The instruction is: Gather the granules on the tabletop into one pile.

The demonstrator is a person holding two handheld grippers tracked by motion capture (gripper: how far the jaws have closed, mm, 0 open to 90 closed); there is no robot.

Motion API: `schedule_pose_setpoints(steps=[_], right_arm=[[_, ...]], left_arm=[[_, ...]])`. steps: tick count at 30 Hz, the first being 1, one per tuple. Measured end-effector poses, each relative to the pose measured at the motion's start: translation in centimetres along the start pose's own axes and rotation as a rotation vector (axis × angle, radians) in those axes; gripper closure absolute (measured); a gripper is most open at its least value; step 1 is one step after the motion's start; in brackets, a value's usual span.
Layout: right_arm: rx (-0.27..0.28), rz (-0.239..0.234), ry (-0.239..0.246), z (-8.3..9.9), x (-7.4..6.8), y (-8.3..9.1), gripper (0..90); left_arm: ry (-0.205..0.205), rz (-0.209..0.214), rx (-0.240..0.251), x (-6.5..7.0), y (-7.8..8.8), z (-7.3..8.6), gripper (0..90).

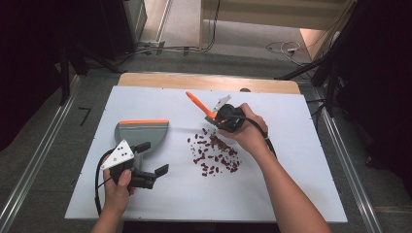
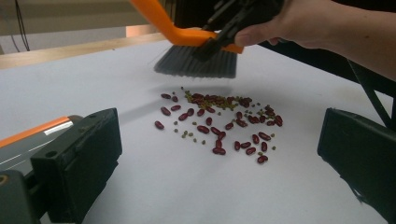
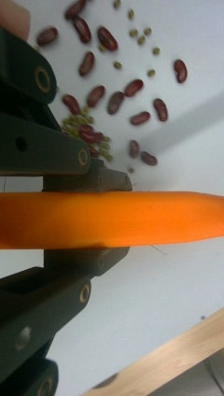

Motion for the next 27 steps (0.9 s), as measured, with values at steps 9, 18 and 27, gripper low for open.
schedule_pose_setpoints(steps=[9,18,27], right_arm=[[-0.005,-0.015,0.146,-1.5,-1.4,-2.9,68.8],[-0.016,-0.069,0.236,-0.2,-3.7,-1.7,68.7],[-0.003,-0.109,0.314,0.9,-5.2,-0.5,68.7]], left_arm=[[0.014,-0.005,0.01,-0.6,0.5,0.0,0.3],[0.01,0.003,0.008,-0.2,0.2,-0.1,0.3],[0.012,0.009,0.007,-0.1,0.2,-0.1,0.3]])
Point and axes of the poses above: each handheld gripper's, and its own axes: y roughly backward along the jaws, z roughly out of its underside, x roughly to its right, the point moved 6 cm from there along -y, roughly forward along the jaws, and after that the axes turned 6 degrees about -x, right-handed, at the moved point
